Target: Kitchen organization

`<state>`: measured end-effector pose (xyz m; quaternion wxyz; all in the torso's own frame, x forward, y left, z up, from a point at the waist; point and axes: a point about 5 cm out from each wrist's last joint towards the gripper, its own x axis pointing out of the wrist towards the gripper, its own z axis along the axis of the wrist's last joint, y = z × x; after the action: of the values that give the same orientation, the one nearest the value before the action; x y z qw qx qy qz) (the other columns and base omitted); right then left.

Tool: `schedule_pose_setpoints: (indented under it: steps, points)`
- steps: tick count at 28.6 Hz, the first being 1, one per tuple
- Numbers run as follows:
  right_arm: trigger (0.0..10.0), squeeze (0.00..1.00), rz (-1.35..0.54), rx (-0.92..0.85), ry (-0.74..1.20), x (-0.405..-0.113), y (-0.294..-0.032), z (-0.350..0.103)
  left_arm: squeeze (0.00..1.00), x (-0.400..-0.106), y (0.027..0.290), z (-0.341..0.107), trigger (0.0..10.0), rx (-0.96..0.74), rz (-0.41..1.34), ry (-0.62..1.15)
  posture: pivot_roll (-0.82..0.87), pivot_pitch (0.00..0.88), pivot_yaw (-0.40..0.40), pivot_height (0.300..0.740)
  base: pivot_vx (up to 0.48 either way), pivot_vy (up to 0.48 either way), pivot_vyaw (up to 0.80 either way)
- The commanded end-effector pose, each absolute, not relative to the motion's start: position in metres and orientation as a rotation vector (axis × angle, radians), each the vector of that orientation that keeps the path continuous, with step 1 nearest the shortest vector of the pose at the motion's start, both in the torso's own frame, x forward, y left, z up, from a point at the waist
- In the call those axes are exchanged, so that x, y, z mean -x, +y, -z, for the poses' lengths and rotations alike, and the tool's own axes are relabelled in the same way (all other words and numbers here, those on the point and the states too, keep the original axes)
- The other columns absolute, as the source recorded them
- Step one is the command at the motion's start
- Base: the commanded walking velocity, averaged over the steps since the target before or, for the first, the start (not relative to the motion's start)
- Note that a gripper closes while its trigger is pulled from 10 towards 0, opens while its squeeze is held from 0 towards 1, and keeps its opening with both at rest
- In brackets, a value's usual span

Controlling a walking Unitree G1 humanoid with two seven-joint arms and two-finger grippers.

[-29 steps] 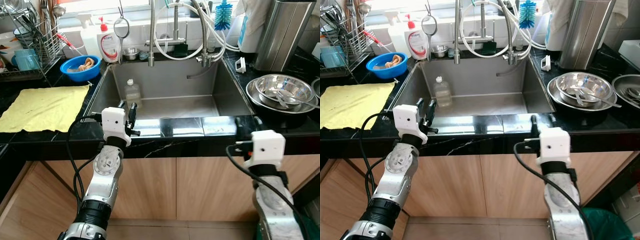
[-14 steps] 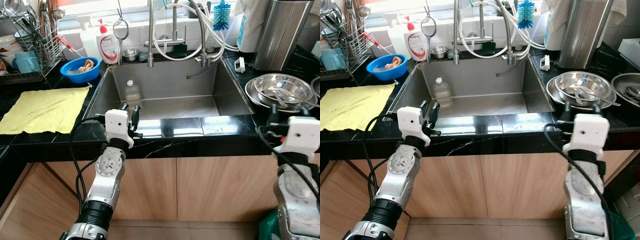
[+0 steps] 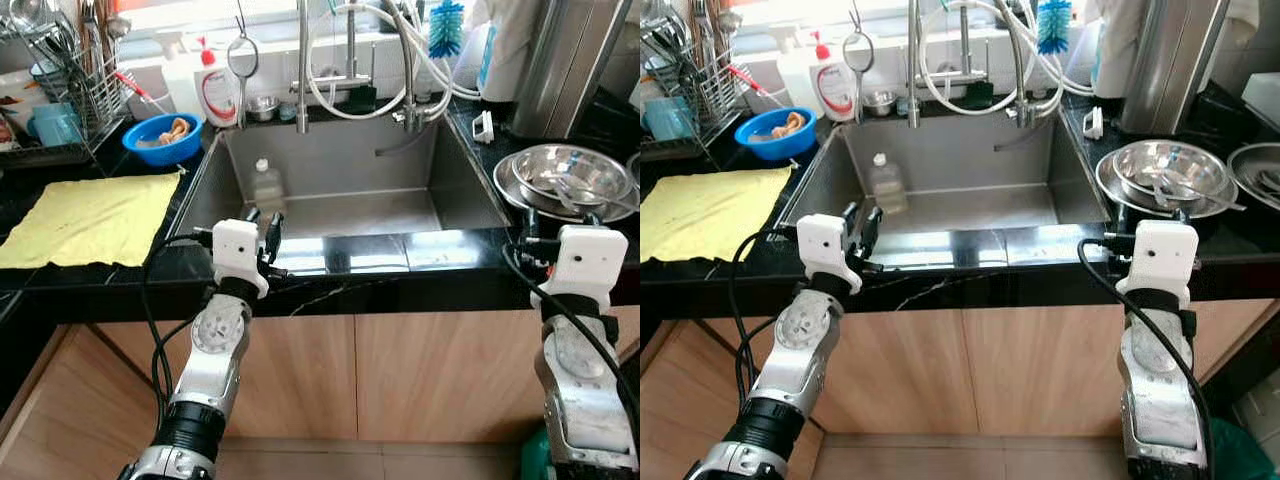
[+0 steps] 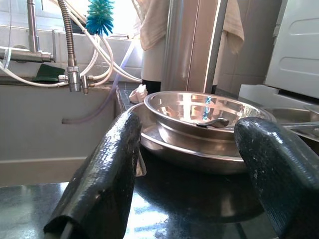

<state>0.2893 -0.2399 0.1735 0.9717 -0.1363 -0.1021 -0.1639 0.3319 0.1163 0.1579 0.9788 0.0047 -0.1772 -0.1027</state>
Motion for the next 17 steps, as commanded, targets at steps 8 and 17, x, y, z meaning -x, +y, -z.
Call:
schedule_pose_setpoints:
  steps: [8, 17]
  points:
    - [10.0, 0.0, 0.346, 0.292, -0.223, -0.2989, -0.2401, -0.1788, 0.0, -0.3301, 0.1191, -0.1493, 10.0, -0.022, 0.226, -0.32, -0.26, 0.0, 0.148, 0.74, 0.0, 0.0, 0.0]
    - [10.0, 0.0, 0.384, 0.294, -0.211, -0.3024, -0.2469, -0.177, 0.0, -0.3298, 0.1168, -0.1494, 10.0, -0.035, 0.247, -0.319, -0.25, 0.0, 0.151, 0.74, 0.0, 0.0, 0.0]
